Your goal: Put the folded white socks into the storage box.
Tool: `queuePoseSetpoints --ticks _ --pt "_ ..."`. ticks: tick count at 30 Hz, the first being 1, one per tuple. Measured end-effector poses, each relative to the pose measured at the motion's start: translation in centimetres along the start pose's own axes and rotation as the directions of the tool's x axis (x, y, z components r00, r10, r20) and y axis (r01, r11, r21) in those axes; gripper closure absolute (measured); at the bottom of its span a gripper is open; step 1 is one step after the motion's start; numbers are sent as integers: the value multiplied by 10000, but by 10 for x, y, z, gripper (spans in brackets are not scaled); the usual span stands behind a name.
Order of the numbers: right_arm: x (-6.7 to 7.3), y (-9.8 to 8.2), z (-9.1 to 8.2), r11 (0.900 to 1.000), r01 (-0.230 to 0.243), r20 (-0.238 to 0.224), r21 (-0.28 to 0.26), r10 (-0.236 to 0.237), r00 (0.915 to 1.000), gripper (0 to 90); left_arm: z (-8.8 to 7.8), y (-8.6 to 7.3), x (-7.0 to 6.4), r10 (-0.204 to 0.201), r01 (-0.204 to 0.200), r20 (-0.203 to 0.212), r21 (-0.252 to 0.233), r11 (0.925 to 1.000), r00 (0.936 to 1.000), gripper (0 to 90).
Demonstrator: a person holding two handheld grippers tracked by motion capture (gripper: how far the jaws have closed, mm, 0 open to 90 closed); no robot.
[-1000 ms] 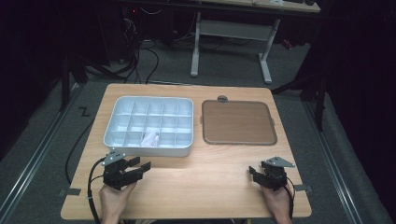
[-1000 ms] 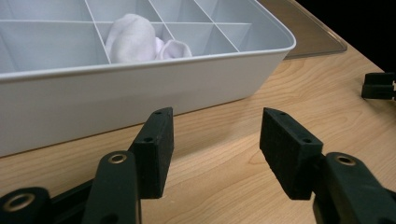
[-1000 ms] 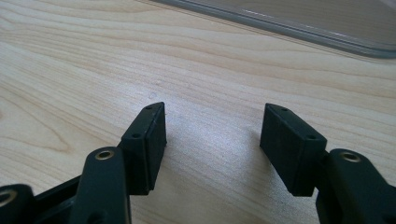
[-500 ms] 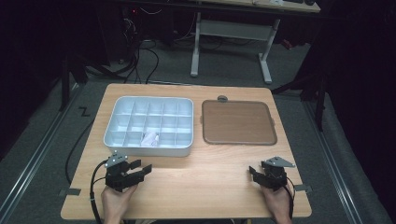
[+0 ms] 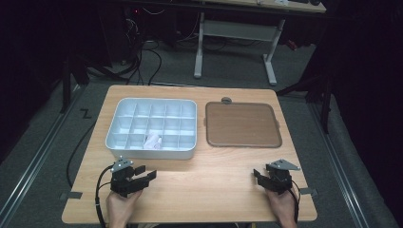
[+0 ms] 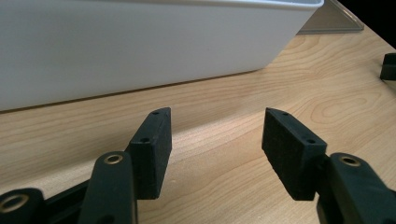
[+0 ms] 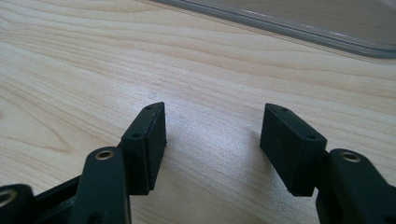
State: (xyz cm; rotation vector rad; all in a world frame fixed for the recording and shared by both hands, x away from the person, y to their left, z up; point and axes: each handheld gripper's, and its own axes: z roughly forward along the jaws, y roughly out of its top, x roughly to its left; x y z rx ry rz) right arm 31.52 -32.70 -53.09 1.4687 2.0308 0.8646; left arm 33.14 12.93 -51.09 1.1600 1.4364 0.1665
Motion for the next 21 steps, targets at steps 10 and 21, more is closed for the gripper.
queuePoseSetpoints --ticks 10,21 --pt "0 0 0 10000 -3 -2 4 3 10000 414 8 -10 4 151 -148 -198 155 9998 9997 430" --pt "0 0 0 10000 -3 1 2 3 10000 415 17 -22 6 729 -715 -462 302 9970 9963 415"
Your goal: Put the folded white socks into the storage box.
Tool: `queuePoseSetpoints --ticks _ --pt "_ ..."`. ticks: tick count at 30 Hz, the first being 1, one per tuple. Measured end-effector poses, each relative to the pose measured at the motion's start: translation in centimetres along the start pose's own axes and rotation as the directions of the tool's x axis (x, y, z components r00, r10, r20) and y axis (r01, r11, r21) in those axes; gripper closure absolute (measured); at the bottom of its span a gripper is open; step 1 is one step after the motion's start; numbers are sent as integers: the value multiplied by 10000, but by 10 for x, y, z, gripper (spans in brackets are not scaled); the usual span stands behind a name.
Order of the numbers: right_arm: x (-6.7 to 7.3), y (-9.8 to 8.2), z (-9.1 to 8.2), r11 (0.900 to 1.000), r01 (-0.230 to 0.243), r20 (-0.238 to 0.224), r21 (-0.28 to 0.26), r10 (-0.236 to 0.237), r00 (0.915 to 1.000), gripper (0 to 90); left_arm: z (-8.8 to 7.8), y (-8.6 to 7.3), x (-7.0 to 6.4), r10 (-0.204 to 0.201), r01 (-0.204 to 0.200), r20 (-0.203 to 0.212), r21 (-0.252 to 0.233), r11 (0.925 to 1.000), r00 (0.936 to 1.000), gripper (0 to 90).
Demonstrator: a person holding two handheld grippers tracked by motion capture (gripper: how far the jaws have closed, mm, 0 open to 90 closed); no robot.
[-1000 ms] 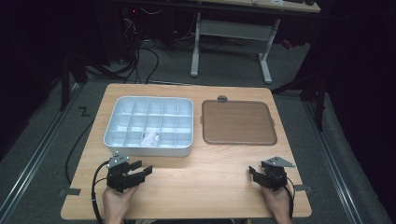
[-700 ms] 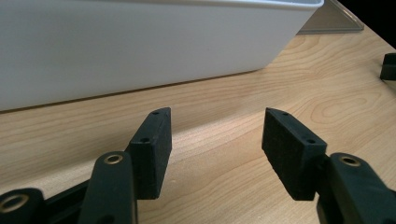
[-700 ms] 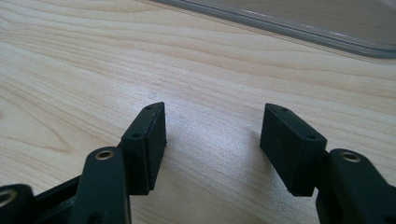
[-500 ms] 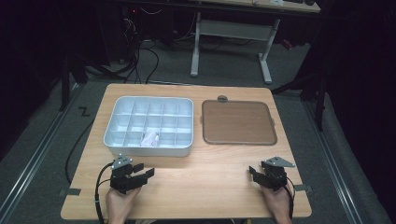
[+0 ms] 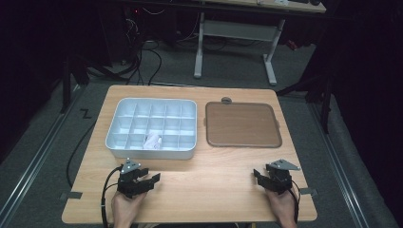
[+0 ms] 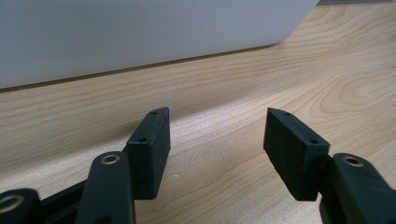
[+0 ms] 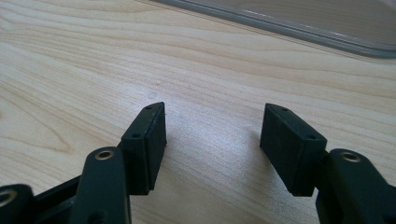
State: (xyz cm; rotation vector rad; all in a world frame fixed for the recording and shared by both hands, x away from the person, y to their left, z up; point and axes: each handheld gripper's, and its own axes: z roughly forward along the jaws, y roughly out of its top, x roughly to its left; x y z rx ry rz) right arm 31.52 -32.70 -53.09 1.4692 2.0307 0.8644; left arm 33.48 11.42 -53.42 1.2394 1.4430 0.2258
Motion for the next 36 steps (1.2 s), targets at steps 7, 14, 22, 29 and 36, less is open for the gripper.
queuePoseSetpoints --ticks 7,14,22,29,36 --pt "0 0 0 10000 0 3 -1 0 10000 415 5 -6 -2 389 -390 -38 -122 9992 9992 409" --pt "0 0 0 10000 -1 0 1 1 10000 414 9 -10 -4 923 -926 -123 -294 9953 9957 402" --pt "0 0 0 10000 -4 2 1 4 10000 414 14 -14 -8 1526 -1535 -321 -272 9878 9878 393" --pt "0 0 0 10000 -5 2 2 5 10000 414 17 -16 -11 1843 -1855 -424 -256 9823 9820 381" --pt "0 0 0 10000 -1 3 -1 1 10000 414 21 -18 -12 2126 -2140 -496 -238 9765 9759 369"
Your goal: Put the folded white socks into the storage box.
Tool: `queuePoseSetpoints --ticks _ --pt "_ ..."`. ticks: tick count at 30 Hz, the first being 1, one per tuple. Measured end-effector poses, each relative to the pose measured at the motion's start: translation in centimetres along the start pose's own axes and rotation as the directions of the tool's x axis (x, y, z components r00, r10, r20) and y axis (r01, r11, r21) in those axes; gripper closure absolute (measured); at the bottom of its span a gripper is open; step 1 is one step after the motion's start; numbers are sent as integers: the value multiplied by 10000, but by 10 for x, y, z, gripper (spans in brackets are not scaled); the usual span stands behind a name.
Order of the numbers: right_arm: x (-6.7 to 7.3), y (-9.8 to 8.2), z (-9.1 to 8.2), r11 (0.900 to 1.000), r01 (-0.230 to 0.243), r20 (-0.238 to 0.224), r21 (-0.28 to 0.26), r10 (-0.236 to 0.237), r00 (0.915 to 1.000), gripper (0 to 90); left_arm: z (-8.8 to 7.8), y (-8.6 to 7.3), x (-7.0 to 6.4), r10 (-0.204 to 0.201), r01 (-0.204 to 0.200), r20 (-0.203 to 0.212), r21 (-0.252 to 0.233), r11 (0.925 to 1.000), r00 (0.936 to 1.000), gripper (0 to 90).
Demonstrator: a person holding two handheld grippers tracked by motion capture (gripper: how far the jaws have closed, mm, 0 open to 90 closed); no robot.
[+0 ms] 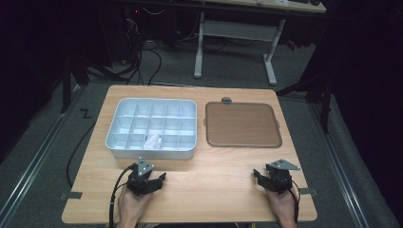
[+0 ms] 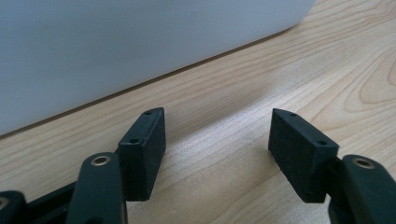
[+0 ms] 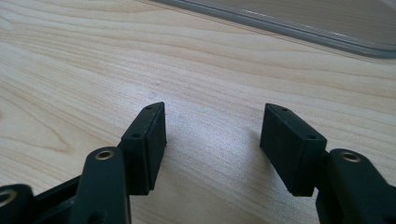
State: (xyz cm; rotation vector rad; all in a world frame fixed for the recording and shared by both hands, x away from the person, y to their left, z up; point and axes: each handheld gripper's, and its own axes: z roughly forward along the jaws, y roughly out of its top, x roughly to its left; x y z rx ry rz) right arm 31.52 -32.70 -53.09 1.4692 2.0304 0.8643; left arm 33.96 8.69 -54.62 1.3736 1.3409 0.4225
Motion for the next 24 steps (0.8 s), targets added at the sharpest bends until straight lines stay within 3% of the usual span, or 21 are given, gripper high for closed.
queuePoseSetpoints --ticks 7,24 --pt "0 0 0 10000 -3 -1 2 3 10000 414 2 -1 -1 251 -251 -101 22 9997 9996 358" --pt "0 0 0 10000 2 -6 0 -2 10000 412 3 -1 -1 199 -198 -197 14 9998 9996 321"
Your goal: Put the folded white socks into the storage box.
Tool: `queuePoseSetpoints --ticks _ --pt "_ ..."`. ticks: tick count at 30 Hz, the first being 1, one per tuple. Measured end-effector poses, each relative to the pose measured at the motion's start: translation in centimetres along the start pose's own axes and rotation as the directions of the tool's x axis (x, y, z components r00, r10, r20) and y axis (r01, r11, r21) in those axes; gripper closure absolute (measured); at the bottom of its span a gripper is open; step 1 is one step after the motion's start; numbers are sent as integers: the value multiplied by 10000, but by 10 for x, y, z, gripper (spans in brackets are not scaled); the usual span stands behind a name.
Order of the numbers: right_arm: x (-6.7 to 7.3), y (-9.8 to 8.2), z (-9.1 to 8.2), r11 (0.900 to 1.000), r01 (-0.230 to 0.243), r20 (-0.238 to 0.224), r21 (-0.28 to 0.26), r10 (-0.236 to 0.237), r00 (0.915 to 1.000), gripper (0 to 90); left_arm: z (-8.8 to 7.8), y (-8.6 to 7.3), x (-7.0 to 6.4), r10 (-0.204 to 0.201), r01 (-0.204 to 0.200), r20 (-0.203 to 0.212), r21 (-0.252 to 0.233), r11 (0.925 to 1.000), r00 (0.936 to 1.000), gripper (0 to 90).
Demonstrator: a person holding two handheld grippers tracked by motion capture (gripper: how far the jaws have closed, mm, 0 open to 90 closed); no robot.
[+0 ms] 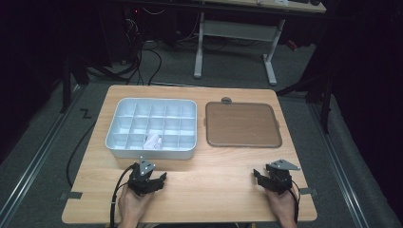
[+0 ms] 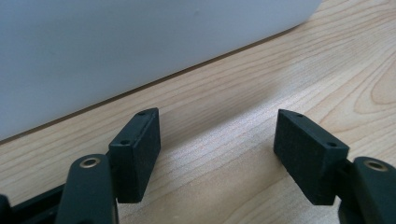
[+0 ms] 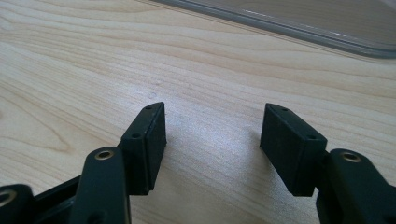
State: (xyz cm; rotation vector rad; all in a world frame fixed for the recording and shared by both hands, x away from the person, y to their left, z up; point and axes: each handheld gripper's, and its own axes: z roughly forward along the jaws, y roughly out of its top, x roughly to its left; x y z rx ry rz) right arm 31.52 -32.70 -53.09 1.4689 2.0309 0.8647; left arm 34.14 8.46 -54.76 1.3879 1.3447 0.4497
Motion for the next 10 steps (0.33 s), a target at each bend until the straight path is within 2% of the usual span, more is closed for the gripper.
queuePoseSetpoints --ticks 10 --pt "0 0 0 10000 10 -10 5 -10 10000 409 0 0 0 -43 43 -14 -10 10000 10000 318"
